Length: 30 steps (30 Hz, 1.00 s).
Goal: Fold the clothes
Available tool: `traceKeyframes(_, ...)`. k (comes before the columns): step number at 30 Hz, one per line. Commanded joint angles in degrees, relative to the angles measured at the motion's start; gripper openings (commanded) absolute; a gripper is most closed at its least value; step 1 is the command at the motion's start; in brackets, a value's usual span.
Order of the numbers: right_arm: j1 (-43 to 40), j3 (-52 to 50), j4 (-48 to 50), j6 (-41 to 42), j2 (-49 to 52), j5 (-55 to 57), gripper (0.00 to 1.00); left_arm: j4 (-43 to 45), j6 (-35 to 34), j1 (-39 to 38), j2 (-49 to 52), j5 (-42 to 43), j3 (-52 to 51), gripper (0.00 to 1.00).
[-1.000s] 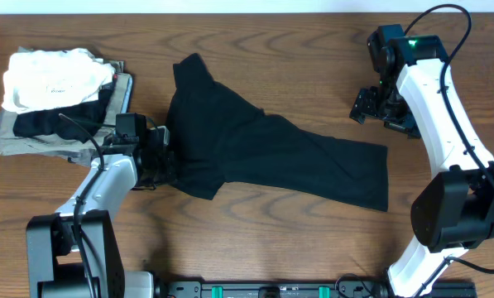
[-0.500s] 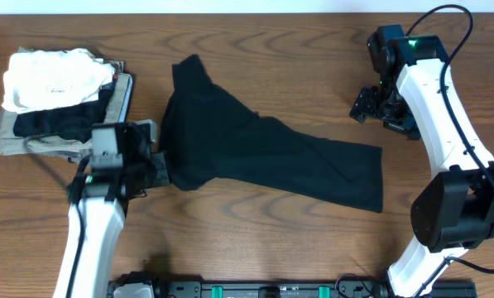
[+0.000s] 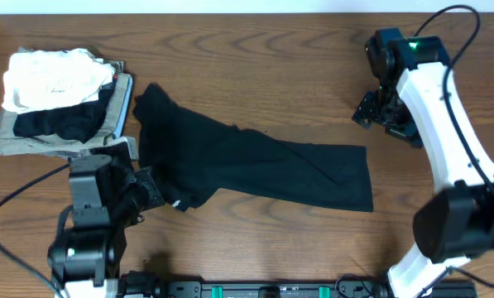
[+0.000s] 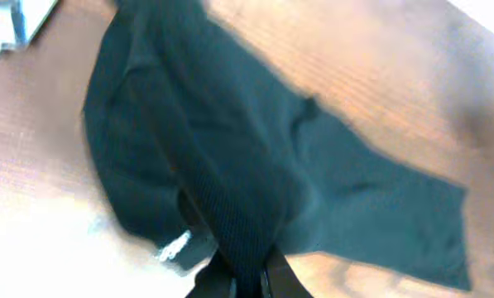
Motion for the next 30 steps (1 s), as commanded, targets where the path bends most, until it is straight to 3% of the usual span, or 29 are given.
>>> traceKeyframes(1,0.35,0.15,-0.31,1.88,-5.42,2.64,0.99,4.39,-3.58,-0.61,-1.57,0.63,0.55,0.06)
traceKeyframes(8,0.37,0.15,-0.33,1.86,-8.59,2.62,0.99,21.33,-4.42,-0.61,3.56,0.57,0.55,0.06)
traceKeyframes(15,0.39,-0.07,-0.46,1.86,-8.52,2.62,0.99,38.03,-4.59,-0.61,19.5,0.61,0.55,0.06)
traceKeyframes(25,1.09,-0.52,-0.46,1.86,-8.52,2.16,0.99,68.63,-8.02,-0.94,43.25,0.63,0.55,0.06)
traceKeyframes(30,2.8,-1.79,-0.33,1.86,-8.52,1.66,0.99,71.52,-9.11,-0.98,48.46,0.63,0.55,0.06)
